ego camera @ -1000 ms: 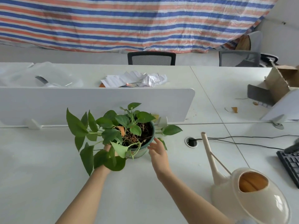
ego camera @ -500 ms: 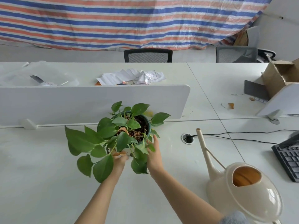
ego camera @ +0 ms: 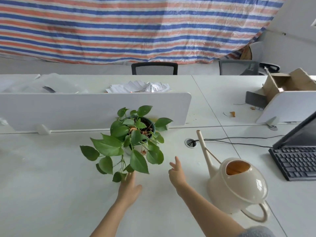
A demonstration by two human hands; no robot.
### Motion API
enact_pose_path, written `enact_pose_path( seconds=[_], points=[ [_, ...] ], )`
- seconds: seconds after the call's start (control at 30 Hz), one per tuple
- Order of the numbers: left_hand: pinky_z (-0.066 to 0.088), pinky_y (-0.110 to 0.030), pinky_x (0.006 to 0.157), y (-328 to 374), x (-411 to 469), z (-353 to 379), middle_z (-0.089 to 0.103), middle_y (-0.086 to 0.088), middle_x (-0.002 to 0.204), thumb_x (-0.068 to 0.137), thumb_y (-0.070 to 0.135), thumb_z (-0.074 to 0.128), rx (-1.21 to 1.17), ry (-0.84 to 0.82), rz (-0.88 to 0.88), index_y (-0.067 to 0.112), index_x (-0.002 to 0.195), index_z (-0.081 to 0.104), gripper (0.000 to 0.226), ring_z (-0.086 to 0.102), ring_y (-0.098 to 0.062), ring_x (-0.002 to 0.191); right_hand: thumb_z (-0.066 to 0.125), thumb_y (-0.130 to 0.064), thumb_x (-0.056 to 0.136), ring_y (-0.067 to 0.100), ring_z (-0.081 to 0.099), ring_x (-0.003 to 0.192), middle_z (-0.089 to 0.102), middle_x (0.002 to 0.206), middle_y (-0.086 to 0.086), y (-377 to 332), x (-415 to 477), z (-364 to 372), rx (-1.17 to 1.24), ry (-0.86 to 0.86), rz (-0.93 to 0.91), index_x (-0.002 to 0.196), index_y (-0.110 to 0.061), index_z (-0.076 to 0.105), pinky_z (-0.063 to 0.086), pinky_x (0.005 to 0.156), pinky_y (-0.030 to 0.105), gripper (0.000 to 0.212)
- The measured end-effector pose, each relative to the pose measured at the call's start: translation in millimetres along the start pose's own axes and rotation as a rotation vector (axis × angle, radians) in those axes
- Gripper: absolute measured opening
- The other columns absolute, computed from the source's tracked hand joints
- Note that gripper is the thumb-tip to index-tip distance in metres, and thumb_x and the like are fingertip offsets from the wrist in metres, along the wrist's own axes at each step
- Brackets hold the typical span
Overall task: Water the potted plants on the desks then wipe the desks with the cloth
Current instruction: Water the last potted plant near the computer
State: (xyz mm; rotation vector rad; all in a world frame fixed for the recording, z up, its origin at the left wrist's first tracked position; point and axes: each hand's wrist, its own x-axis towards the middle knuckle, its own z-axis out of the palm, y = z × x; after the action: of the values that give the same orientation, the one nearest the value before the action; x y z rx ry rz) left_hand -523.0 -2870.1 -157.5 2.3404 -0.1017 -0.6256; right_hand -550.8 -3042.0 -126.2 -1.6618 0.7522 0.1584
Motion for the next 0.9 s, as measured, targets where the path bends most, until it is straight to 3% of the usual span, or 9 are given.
enact_pose_path(
  seconds=[0.07, 0.2, 0.37, 0.57, 0.7, 0.8, 0.9],
  points=[
    [0.024, -0.036, 0.114, -4.9, -14.4, 2.0, 0.021, -0.007, 0.154, 0.087, 0.017, 0.045, 0.132, -0.023, 0.032, 0.015, 0.147, 0.015, 0.066, 0.017, -0.029, 0.141, 0.028, 0.0, 0.091, 0.024, 0.041, 0.128, 0.037, 0.146, 0.007, 9.4, -14.9, -9.7, -0.027, 0.021, 0.013, 0.147, -0.021, 0.009, 0.035, 0.082, 0.023, 0.063],
    [0.015, -0.036, 0.116, -4.4, -40.8, 1.5, 0.01, -0.005, 0.157, 0.093, 0.022, 0.038, 0.263, -0.078, -0.005, 0.013, 0.148, 0.011, 0.062, 0.003, -0.027, 0.146, 0.032, -0.005, 0.091, 0.024, 0.042, 0.125, 0.039, 0.144, 0.008, 22.7, -42.7, -24.4, -0.06, 0.054, 0.003, 0.146, -0.022, 0.015, 0.034, 0.085, 0.026, 0.06],
    [0.014, -0.036, 0.117, -11.4, -59.6, 9.4, 0.012, -0.006, 0.158, 0.094, 0.025, 0.036, 0.321, -0.103, 0.013, 0.013, 0.148, 0.012, 0.061, 0.004, -0.028, 0.146, 0.04, -0.008, 0.091, 0.024, 0.045, 0.123, 0.043, 0.14, 0.013, 42.9, -77.8, -35.4, -0.136, 0.104, -0.017, 0.142, -0.018, 0.028, 0.036, 0.081, 0.024, 0.053],
    [0.022, -0.036, 0.114, -11.5, -93.0, 17.6, 0.023, -0.005, 0.154, 0.094, 0.026, 0.036, 0.363, -0.1, 0.054, 0.012, 0.147, 0.017, 0.058, 0.013, -0.026, 0.143, 0.047, -0.009, 0.089, 0.025, 0.049, 0.122, 0.048, 0.137, 0.014, 68.7, -115.7, -44.9, -0.22, 0.097, -0.005, 0.134, -0.01, 0.043, 0.038, 0.087, 0.025, 0.045],
    [0.027, -0.035, 0.111, -12.9, -122.1, 13.4, 0.03, -0.005, 0.15, 0.094, 0.025, 0.036, 0.384, -0.036, 0.075, 0.012, 0.146, 0.022, 0.055, 0.02, -0.025, 0.141, 0.051, -0.009, 0.087, 0.025, 0.051, 0.12, 0.054, 0.133, 0.012, 72.8, -138.5, -49.4, -0.298, 0.079, -0.068, 0.127, -0.006, 0.052, 0.037, 0.087, 0.022, 0.04],
    [0.028, -0.035, 0.11, -21.3, -156.9, 9.4, 0.031, -0.004, 0.149, 0.094, 0.026, 0.037, 0.383, 0.032, 0.059, 0.012, 0.145, 0.023, 0.055, 0.021, -0.024, 0.14, 0.051, -0.01, 0.088, 0.025, 0.05, 0.122, 0.055, 0.133, 0.01, 78.3, -162.2, -46.4, -0.349, 0.023, -0.119, 0.125, -0.006, 0.054, 0.038, 0.095, 0.025, 0.038],
    [0.028, -0.034, 0.11, -38.5, -196.7, 5.8, 0.029, -0.003, 0.15, 0.094, 0.026, 0.037, 0.385, 0.092, 0.023, 0.013, 0.145, 0.024, 0.054, 0.018, -0.023, 0.141, 0.051, -0.012, 0.088, 0.023, 0.05, 0.122, 0.055, 0.133, 0.009, 86.8, -188.1, -35.0, -0.373, -0.051, -0.156, 0.125, -0.007, 0.054, 0.037, 0.089, 0.022, 0.038]
  ],
)
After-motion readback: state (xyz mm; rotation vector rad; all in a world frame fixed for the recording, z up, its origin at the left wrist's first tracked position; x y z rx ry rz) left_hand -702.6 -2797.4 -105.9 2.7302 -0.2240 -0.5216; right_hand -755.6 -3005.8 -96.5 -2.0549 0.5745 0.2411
